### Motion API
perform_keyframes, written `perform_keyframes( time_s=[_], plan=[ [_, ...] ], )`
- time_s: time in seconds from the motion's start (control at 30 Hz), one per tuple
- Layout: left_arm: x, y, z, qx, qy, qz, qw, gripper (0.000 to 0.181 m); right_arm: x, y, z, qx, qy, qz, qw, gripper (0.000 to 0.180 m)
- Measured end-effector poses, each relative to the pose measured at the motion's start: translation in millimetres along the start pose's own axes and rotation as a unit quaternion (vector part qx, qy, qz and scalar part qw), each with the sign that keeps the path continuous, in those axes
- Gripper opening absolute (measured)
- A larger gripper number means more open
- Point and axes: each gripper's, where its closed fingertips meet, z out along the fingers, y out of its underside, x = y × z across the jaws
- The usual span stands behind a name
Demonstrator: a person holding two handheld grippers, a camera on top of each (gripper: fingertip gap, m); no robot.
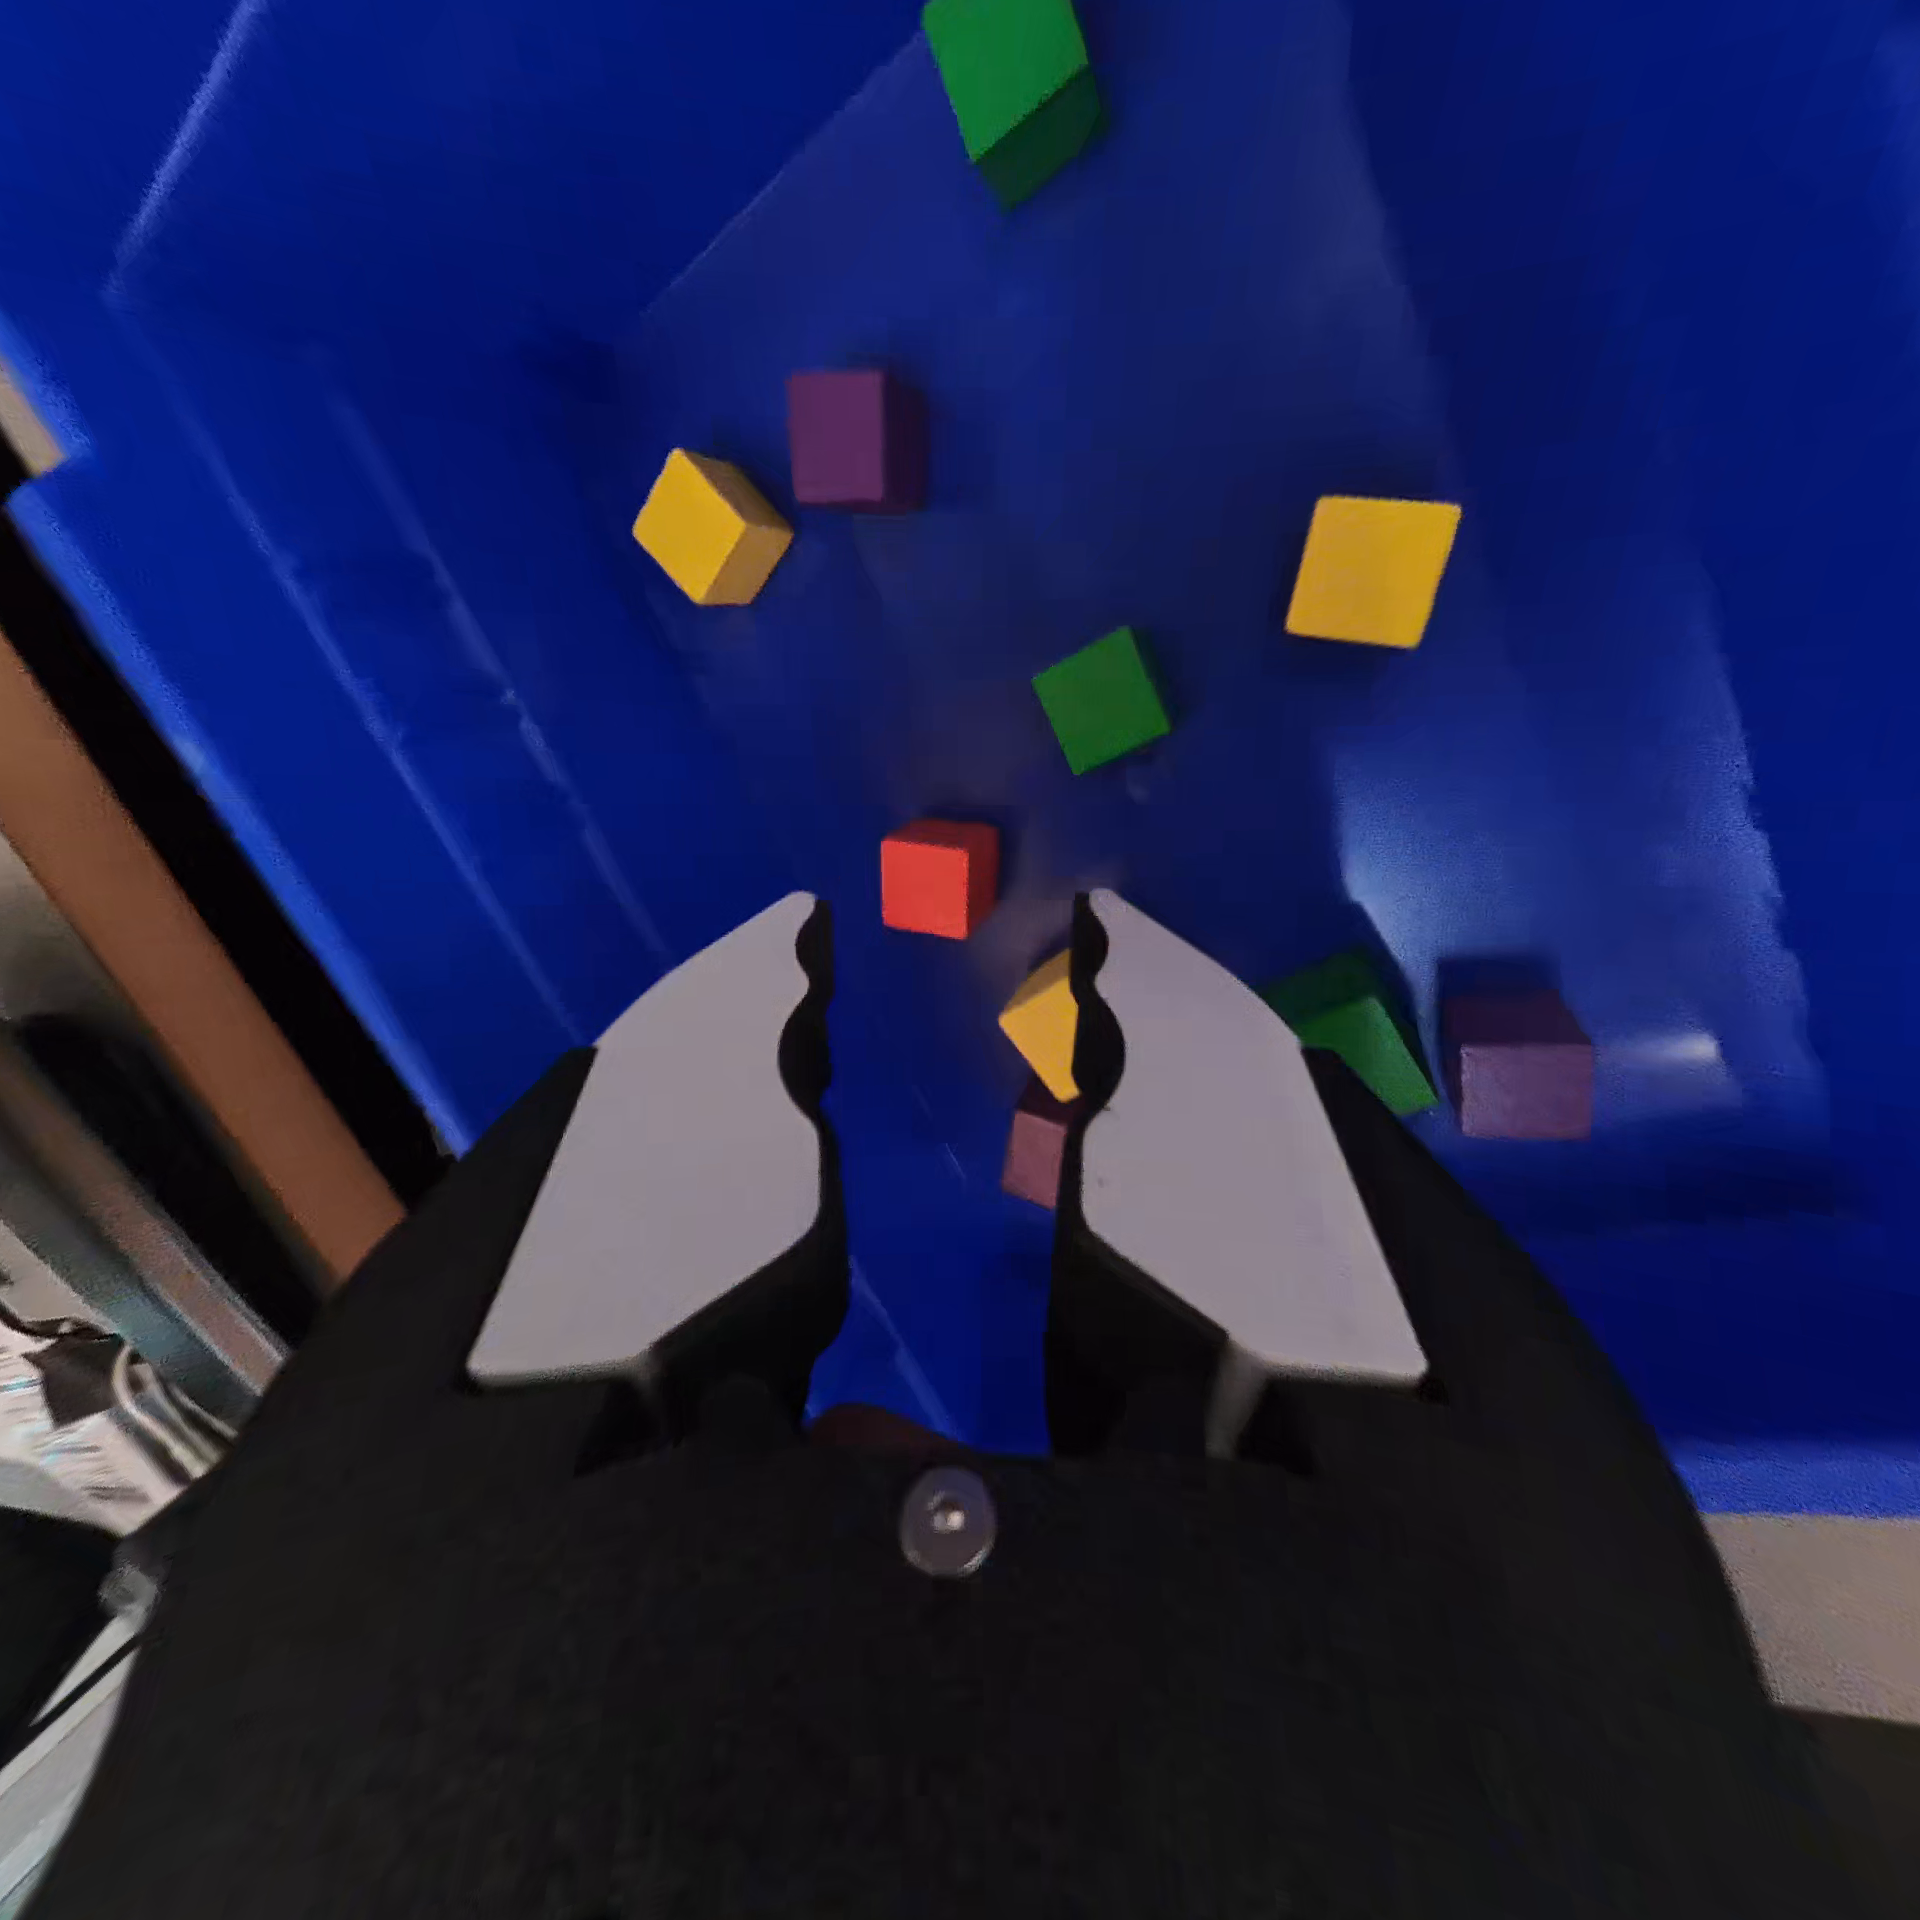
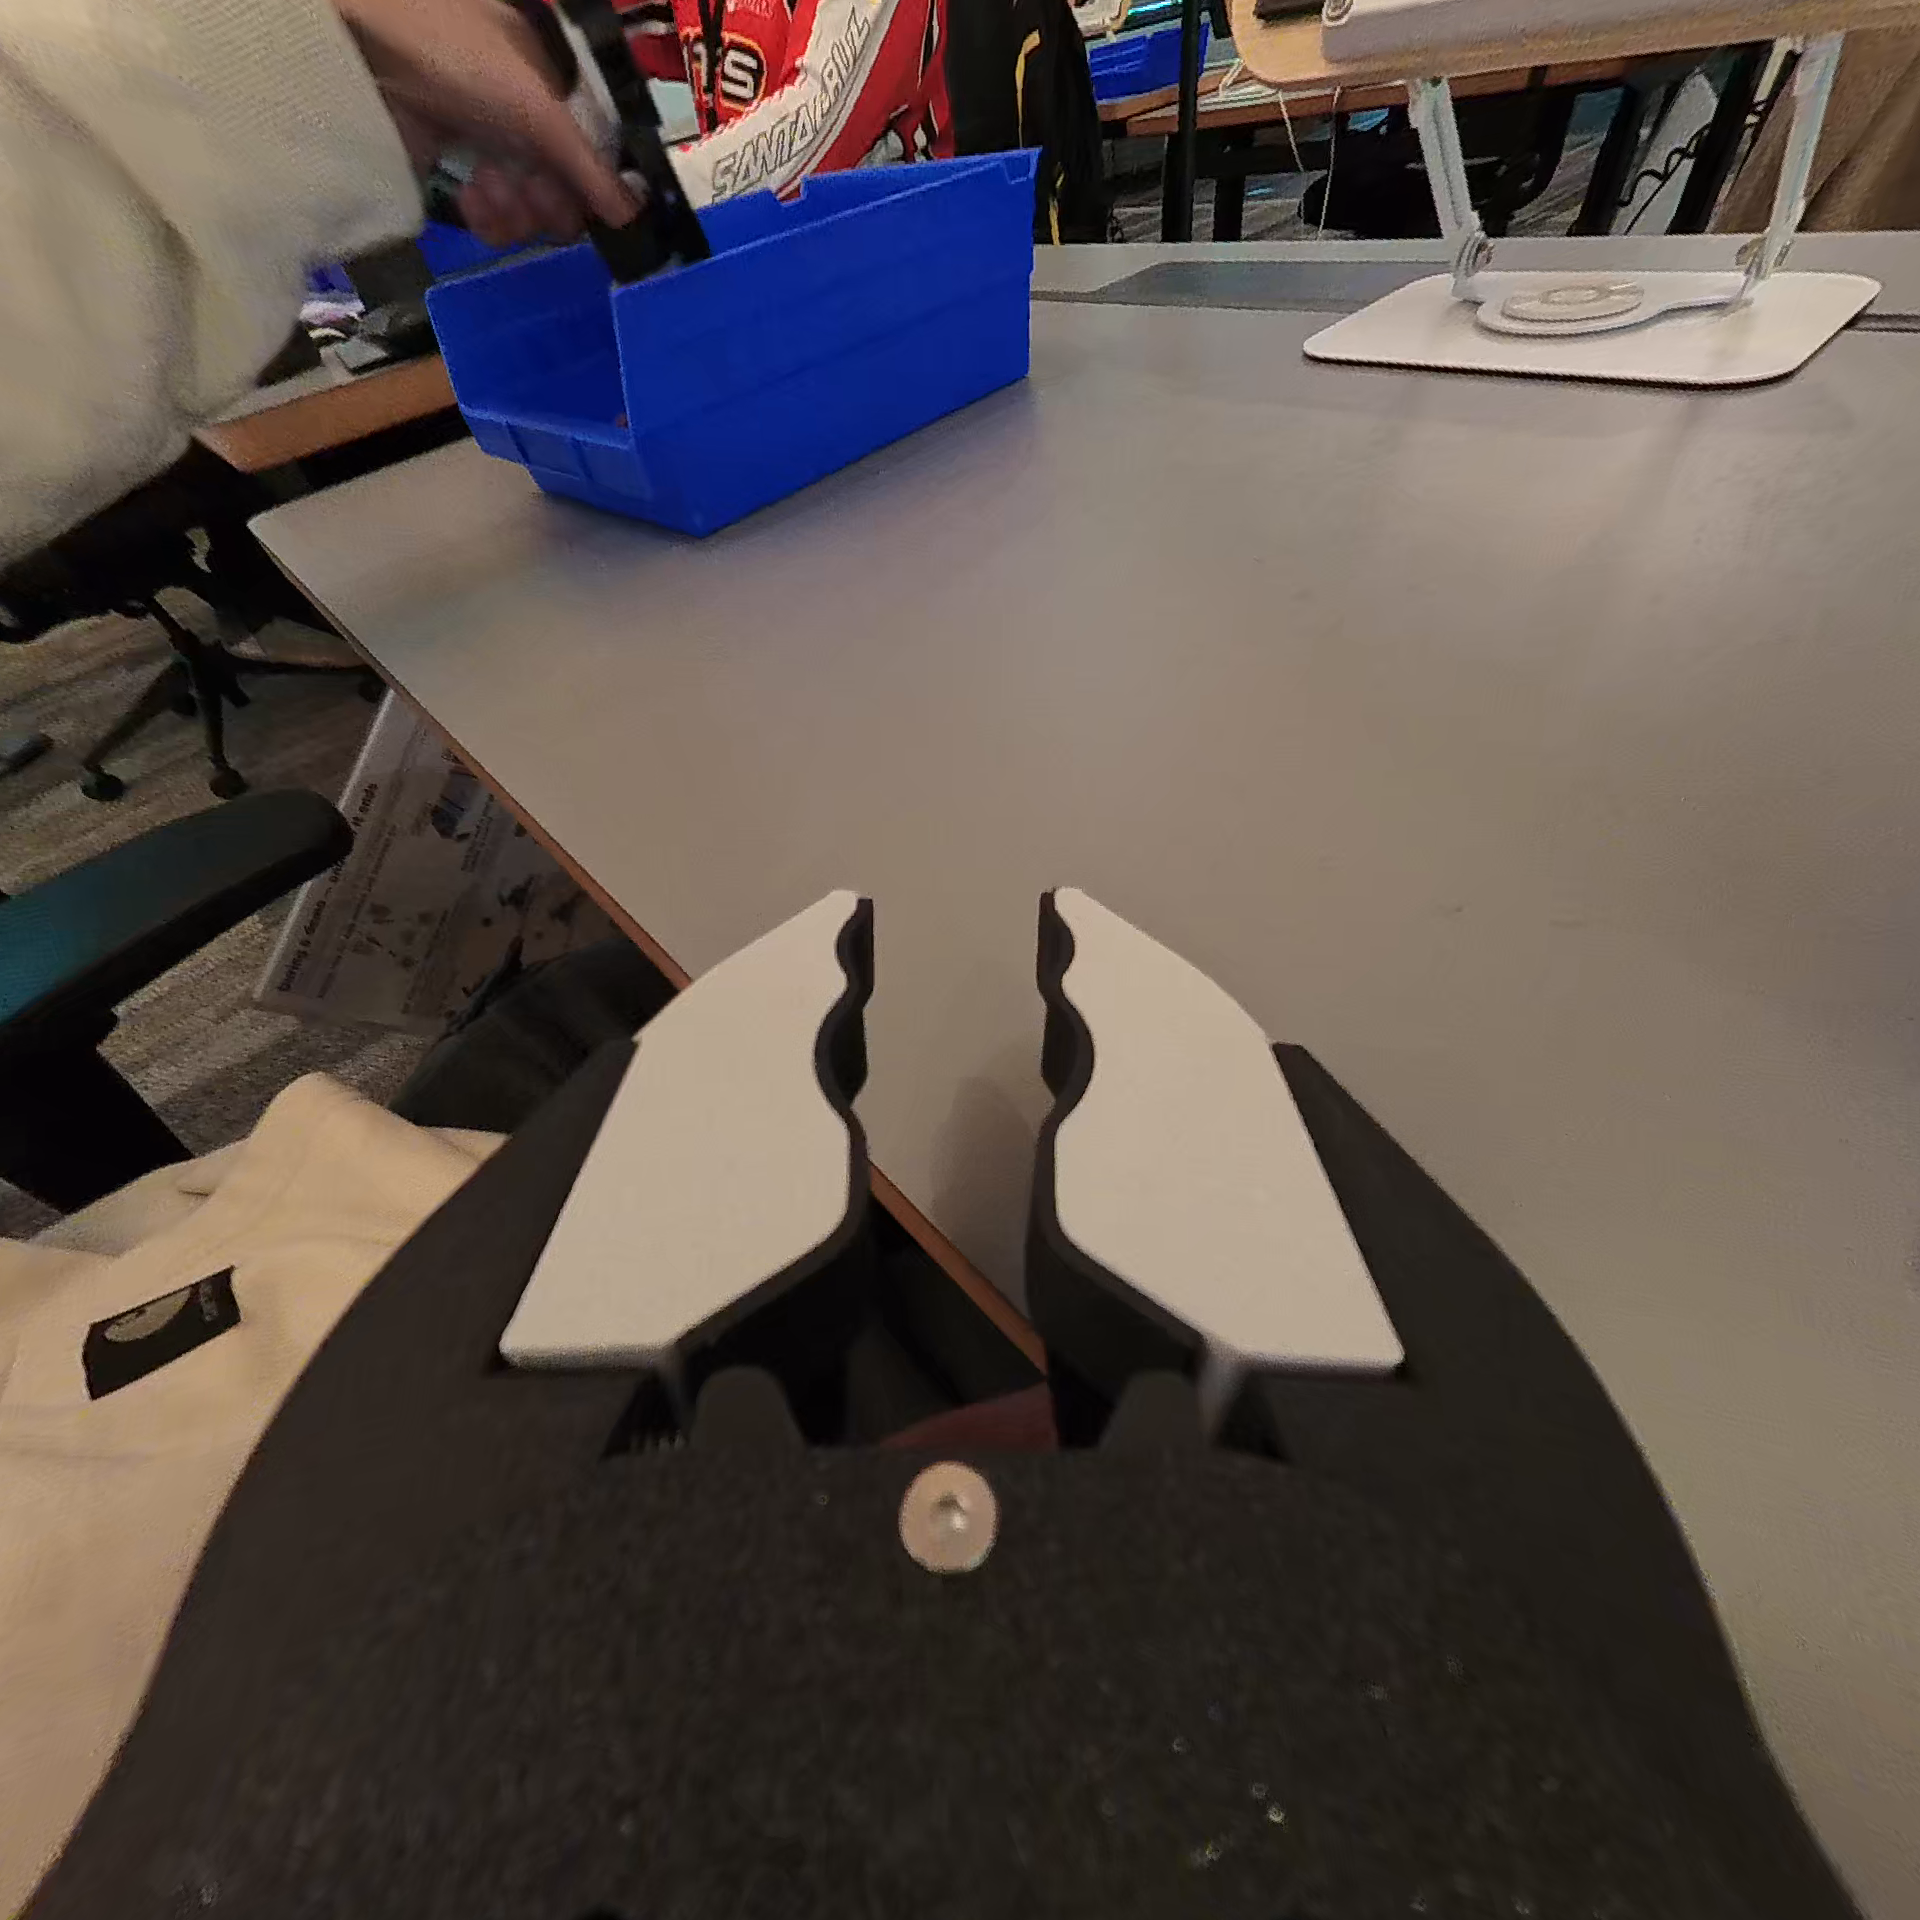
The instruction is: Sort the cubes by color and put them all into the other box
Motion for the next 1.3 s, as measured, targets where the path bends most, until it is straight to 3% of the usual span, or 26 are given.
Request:
perform_keyframes(
  time_s=[0.2,0.27,0.4,0.53,0.63,0.7,0.8,0.9,1.0,1.17,1.3],
  plan=[
    [-12.4,12.6,38.5,-0.121,-0.011,0.046,0.992,0.048,0.6,1.3,-0.8,-0.007,0.002,-0.017,1.000,0.029],
    [-10.4,13.3,46.0,-0.129,0.010,0.045,0.991,0.026,1.1,2.3,0.2,-0.010,0.001,-0.018,1.000,0.029],
    [-6.7,15.8,43.5,-0.133,0.045,0.042,0.989,0.023,1.4,5.1,2.2,-0.017,-0.002,-0.012,1.000,0.028],
    [3.2,8.8,15.8,-0.053,0.084,0.032,0.995,0.022,2.8,2.6,0.7,-0.013,0.000,-0.010,1.000,0.026],
    [17.9,-1.1,-28.8,0.095,0.103,0.020,0.990,0.022,7.3,-3.2,-4.1,-0.001,0.005,-0.003,1.000,0.026],
    [40.9,-3.4,-68.2,0.226,0.149,0.006,0.963,0.022,10.7,-9.8,-8.5,0.014,0.001,0.015,1.000,0.026],
    [86.3,11.9,-124.5,0.398,0.243,0.002,0.885,0.022,15.8,-20.5,-12.9,0.043,-0.022,0.068,0.997,0.026],
    [131.1,40.1,-160.6,0.488,0.338,0.009,0.804,0.021,17.3,-28.3,-12.1,0.069,-0.070,0.151,0.984,0.028],
    [166.1,60.1,-181.8,0.538,0.386,0.039,0.748,0.022,8.7,-34.6,-6.2,0.078,-0.139,0.239,0.958,0.033],
    [220.2,61.2,-205.8,0.562,0.399,0.131,0.713,0.022,-21.9,-52.8,17.3,0.048,-0.245,0.330,0.910,0.043],
    [282.0,40.5,-217.3,0.539,0.369,0.247,0.716,0.022,-56.3,-95.9,45.7,-0.001,-0.377,0.430,0.820,0.046]
  ],
)
